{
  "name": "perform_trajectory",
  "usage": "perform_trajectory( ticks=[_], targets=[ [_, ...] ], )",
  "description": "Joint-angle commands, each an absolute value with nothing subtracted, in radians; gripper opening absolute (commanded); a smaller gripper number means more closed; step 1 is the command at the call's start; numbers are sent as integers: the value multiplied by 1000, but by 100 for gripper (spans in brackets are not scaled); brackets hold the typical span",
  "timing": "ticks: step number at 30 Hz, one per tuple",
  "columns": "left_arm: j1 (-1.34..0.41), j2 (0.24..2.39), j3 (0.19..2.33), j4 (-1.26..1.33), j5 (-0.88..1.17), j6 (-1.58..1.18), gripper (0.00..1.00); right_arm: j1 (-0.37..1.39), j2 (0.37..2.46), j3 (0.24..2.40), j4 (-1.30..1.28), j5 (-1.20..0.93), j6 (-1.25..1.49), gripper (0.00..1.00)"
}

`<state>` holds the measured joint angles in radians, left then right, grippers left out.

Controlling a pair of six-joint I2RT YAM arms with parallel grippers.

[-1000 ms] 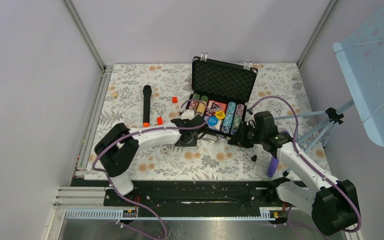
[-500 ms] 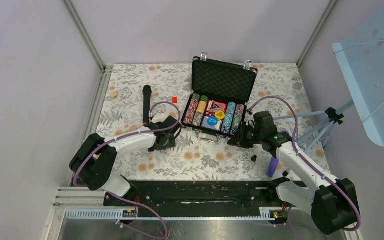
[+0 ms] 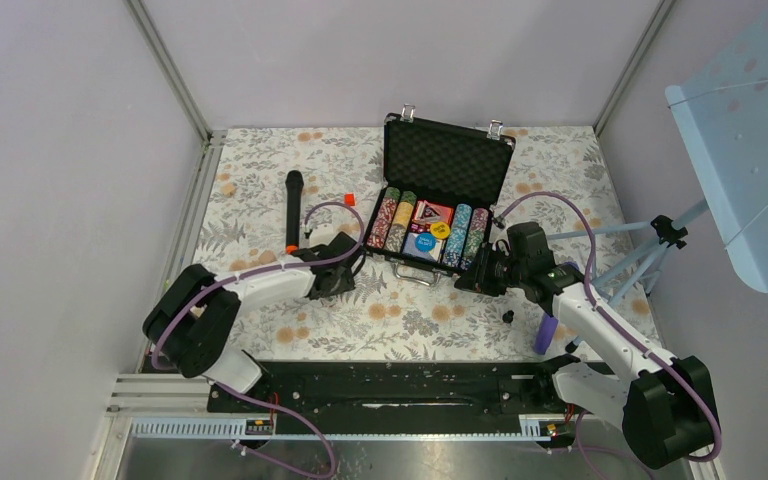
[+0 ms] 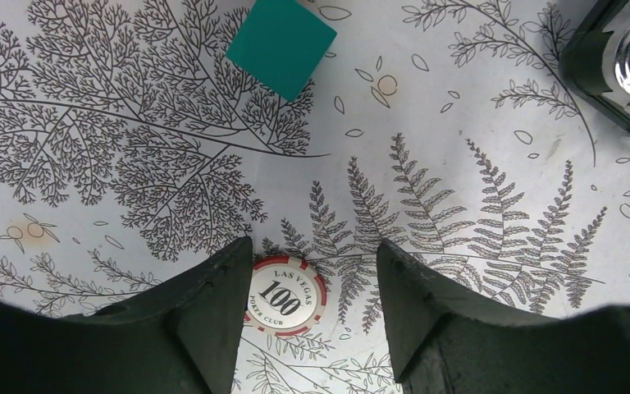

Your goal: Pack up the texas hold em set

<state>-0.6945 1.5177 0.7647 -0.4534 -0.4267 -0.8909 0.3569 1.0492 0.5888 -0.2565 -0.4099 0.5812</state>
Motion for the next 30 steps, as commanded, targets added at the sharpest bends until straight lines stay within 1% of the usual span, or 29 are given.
perform_trajectory(
  ticks=[1, 7, 11, 15, 30],
  targets=[
    [-693, 1526, 689, -452, -376, -919, 57, 350, 1050, 589, -235, -420, 587, 25],
    [-695, 1481, 650, -469, -376, -932, 58, 351, 1053, 587, -229, -425, 592, 25],
    [-695, 1460, 645, -499, -391, -927, 61, 350, 1054, 584, -225, -429, 595, 25],
    [-700, 1446, 643, -524, -391, -921, 62, 351, 1051, 583, -225, -429, 597, 25],
    [-762, 1438, 632, -556, -401, -953, 55, 351, 1047, 582, -218, -442, 607, 26]
  ],
)
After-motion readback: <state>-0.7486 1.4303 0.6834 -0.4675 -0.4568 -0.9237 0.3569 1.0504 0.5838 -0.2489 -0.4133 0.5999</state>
